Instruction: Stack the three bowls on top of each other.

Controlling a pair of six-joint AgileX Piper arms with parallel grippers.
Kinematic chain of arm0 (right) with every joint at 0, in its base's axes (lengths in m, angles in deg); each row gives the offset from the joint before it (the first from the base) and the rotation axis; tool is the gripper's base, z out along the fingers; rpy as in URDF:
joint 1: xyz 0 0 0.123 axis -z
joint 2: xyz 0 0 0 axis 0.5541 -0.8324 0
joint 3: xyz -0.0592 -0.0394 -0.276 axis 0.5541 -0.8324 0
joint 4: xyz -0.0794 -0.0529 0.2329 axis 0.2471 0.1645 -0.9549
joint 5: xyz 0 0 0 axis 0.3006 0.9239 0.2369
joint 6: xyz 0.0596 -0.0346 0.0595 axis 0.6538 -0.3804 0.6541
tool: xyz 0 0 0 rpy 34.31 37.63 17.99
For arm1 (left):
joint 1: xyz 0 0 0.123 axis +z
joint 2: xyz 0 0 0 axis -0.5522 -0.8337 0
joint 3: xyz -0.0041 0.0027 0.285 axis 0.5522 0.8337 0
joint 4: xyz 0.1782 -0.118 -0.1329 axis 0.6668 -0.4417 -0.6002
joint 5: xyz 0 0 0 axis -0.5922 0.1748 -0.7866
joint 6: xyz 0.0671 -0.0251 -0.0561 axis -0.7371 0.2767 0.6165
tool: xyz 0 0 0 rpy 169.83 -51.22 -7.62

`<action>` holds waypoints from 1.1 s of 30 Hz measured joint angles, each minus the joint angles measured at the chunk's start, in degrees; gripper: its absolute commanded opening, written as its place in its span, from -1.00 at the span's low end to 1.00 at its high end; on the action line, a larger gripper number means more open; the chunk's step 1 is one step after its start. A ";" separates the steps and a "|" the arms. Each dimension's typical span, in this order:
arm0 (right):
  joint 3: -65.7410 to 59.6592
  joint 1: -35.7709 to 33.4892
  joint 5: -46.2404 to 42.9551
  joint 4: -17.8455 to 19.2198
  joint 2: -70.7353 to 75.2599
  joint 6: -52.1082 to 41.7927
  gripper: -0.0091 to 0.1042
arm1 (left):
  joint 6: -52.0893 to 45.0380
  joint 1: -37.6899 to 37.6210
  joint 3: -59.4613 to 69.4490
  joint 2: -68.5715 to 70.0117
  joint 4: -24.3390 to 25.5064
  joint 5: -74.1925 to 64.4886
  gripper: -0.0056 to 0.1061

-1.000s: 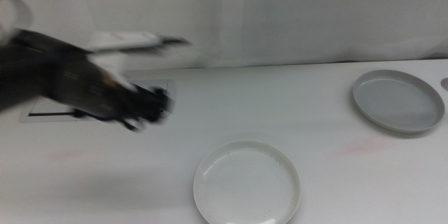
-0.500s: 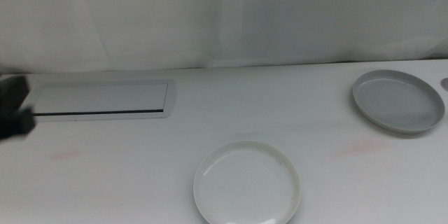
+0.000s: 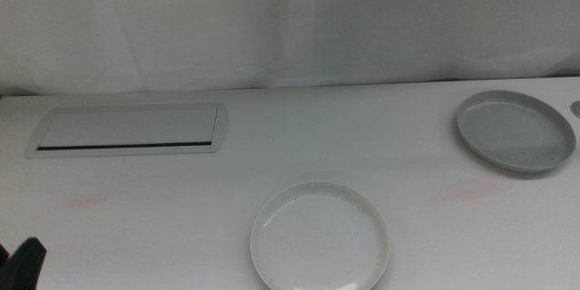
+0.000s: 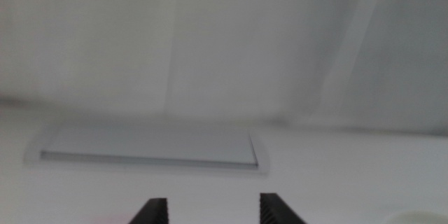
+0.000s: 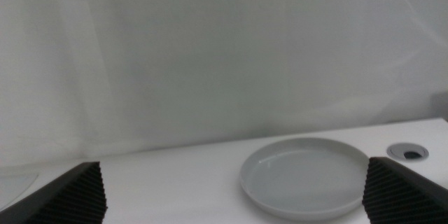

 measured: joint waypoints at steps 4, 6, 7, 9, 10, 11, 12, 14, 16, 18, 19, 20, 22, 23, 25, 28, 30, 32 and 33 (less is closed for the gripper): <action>0.22 0.00 0.10 -0.10 0.00 -0.48 0.98 | 1.67 0.00 2.44 0.00 0.00 -0.10 -0.92; 1.15 0.00 0.66 -0.10 0.00 -0.51 0.98 | 1.66 0.00 2.58 0.00 0.00 -0.10 -0.95; 1.72 0.00 0.92 -0.13 0.00 -0.51 0.98 | 1.66 0.00 2.58 0.00 0.09 -0.22 -0.95; 3.03 0.00 2.10 -0.13 0.09 -0.40 0.98 | 1.66 0.00 2.58 0.00 0.09 -0.30 -0.95; 3.97 0.00 2.85 -0.13 0.09 -0.40 0.98 | 1.66 0.00 2.58 0.00 0.09 -0.34 -0.95; 5.15 0.00 3.96 -0.13 0.09 -0.31 0.98 | 1.66 0.00 2.58 0.00 0.09 -0.43 -0.95; 6.36 0.00 5.84 -0.13 0.09 -0.31 0.98 | 1.66 0.00 2.58 0.00 0.22 -0.43 -0.95; 10.38 0.00 11.68 0.60 -0.21 -0.31 0.98 | 1.66 0.00 2.58 0.00 0.22 -0.43 -0.95; 15.20 0.00 17.69 2.21 -2.03 -0.42 0.98 | 1.66 0.00 2.58 0.00 0.22 -0.55 -0.95; 19.47 0.00 23.17 4.41 -4.26 -0.42 0.98 | 1.66 0.00 2.58 0.00 0.43 -0.55 -0.95; 21.67 0.00 25.55 5.83 -5.64 -0.42 0.98 | 1.66 0.00 2.58 0.00 0.41 -0.55 -0.95; 23.66 0.00 27.17 7.33 -7.04 -0.42 0.98 | 1.55 0.00 2.58 0.00 0.41 -0.55 -0.95; 26.84 0.00 28.85 9.30 -9.49 -0.32 0.98 | 1.55 0.00 2.58 0.00 0.41 -0.55 -0.95; 28.49 0.00 29.59 9.83 -10.89 0.09 0.98 | 1.55 0.00 2.58 0.00 0.41 -0.55 -0.95; 31.39 0.00 31.45 10.42 -13.71 1.64 0.98 | 1.55 0.00 2.58 0.00 0.41 -0.55 -0.95; 35.21 0.00 35.21 10.52 -19.31 3.45 0.98 | 1.55 0.00 2.58 0.00 0.41 -0.55 -0.95; 36.64 0.00 37.06 10.52 -23.11 3.72 0.98 | 1.55 0.00 2.58 0.00 0.41 -0.55 -0.95; 37.93 0.00 38.61 10.52 -27.75 3.72 0.96 | 1.16 0.00 2.58 0.00 0.41 -0.55 -0.95; 38.66 0.00 39.13 10.52 -30.25 3.72 0.96 | 1.18 0.00 2.58 0.00 0.41 -0.55 -0.95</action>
